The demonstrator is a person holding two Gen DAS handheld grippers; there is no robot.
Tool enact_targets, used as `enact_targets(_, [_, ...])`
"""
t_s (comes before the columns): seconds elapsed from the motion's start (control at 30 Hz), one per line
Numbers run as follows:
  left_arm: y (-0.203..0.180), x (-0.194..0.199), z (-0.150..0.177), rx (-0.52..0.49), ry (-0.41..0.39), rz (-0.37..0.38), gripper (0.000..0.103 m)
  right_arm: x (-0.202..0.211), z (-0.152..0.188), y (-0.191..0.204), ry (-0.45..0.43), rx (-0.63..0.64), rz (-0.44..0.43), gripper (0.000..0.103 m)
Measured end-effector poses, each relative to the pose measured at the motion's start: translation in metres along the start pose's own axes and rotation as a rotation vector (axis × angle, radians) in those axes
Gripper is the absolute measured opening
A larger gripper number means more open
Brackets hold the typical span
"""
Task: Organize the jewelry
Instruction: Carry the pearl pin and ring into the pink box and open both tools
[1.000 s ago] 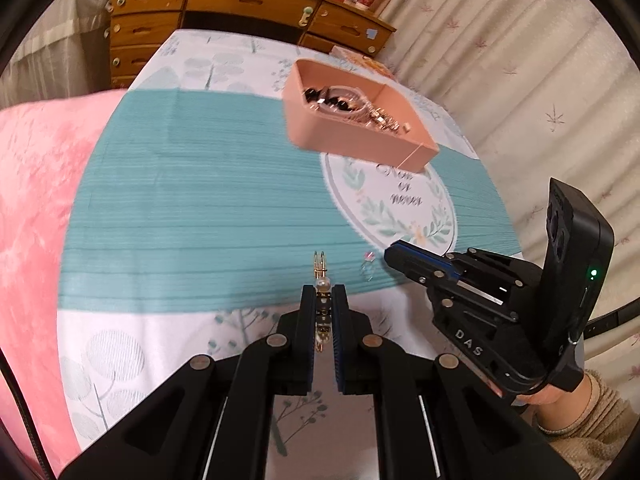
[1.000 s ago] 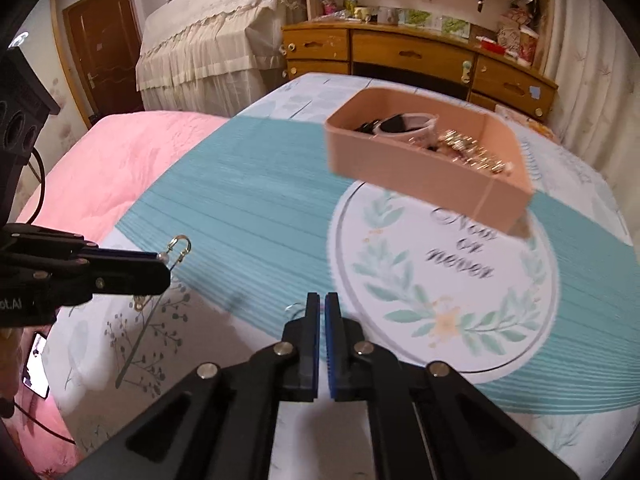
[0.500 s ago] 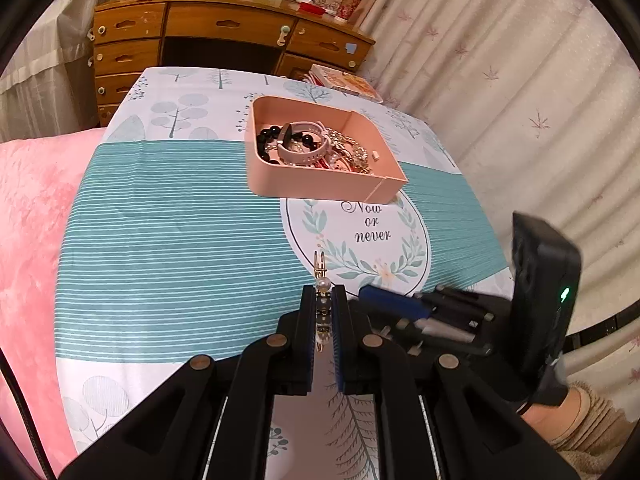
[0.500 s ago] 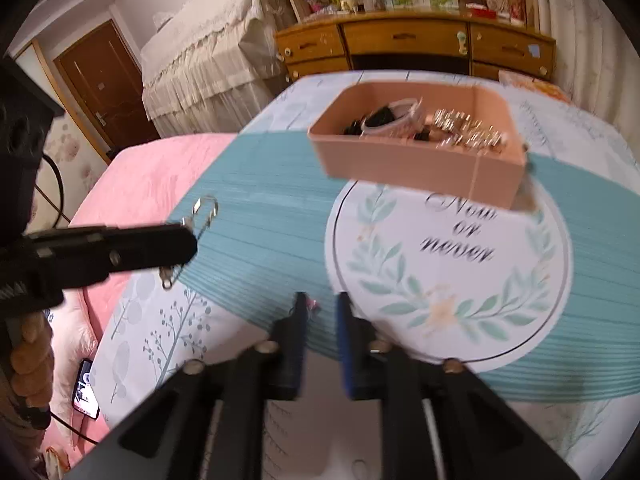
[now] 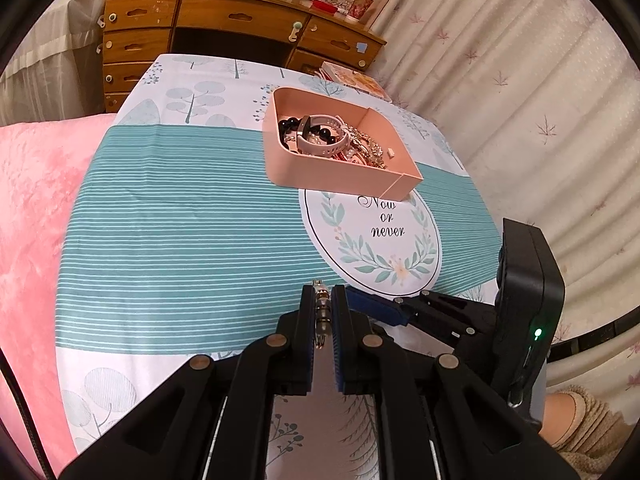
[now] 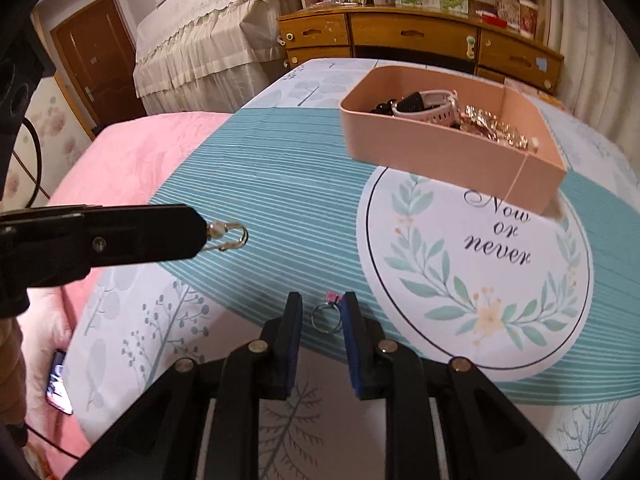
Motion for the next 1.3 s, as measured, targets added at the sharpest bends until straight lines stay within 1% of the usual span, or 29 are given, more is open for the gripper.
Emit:
enact_targets(0.2, [0.001, 0.001, -0.001, 0.008, -0.006, 0.011, 0.005, -0.004, -0.003, 0.004, -0.002, 0.072, 0.085, 0.020])
enact_targets(0.23, [0.001, 0.002, -0.001, 0.008, -0.008, 0.013, 0.005, -0.004, -0.003, 0.004, -0.001, 0.078, 0.105, 0.015])
enact_targets(0.37, [-0.002, 0.003, -0.001, 0.005, -0.012, 0.017, 0.005, -0.002, -0.002, 0.002, -0.008, 0.074, 0.101, 0.013])
enact_targets(0.4, [-0.002, 0.003, -0.002, 0.005, -0.012, 0.017, 0.005, -0.001, -0.001, 0.001, -0.008, 0.072, 0.095, 0.013])
enact_targets(0.47, [-0.003, 0.003, -0.003, 0.007, -0.013, 0.017, 0.005, 0.004, -0.002, -0.002, -0.016, 0.050, 0.062, 0.008])
enact_targets(0.53, [-0.007, 0.004, -0.005, 0.003, -0.016, 0.018, 0.005, 0.012, -0.005, -0.007, -0.029, 0.026, 0.036, 0.008])
enact_targets(0.67, [-0.017, 0.007, -0.014, -0.014, -0.020, 0.024, 0.005, 0.033, -0.015, -0.020, -0.070, -0.001, 0.017, 0.008])
enact_targets(0.83, [-0.038, 0.009, -0.045, -0.032, -0.043, 0.040, 0.005, 0.063, -0.047, -0.053, -0.135, -0.075, -0.021, 0.008])
enact_targets(1.0, [-0.054, -0.005, -0.088, 0.002, -0.044, 0.060, 0.005, 0.083, -0.089, -0.106, -0.200, -0.212, -0.083, 0.008])
enact_targets(1.13, [-0.063, -0.026, -0.116, 0.019, -0.049, 0.057, 0.005, 0.073, -0.106, -0.142, -0.193, -0.333, -0.149, 0.008])
enact_targets(1.3, [-0.069, -0.059, -0.138, 0.018, -0.042, 0.031, 0.005, 0.040, -0.104, -0.168, -0.117, -0.429, -0.197, 0.009])
Point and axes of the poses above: each gripper's, at about its wrist camera, not at the fingertips, and x roughly against the way its jaws point, y to its left, z to its underside, the point moved 8 cm from there along -x, roughly the way its jaws point, and after that the axes turned 10 degrees about x, right-handed, at the moved point
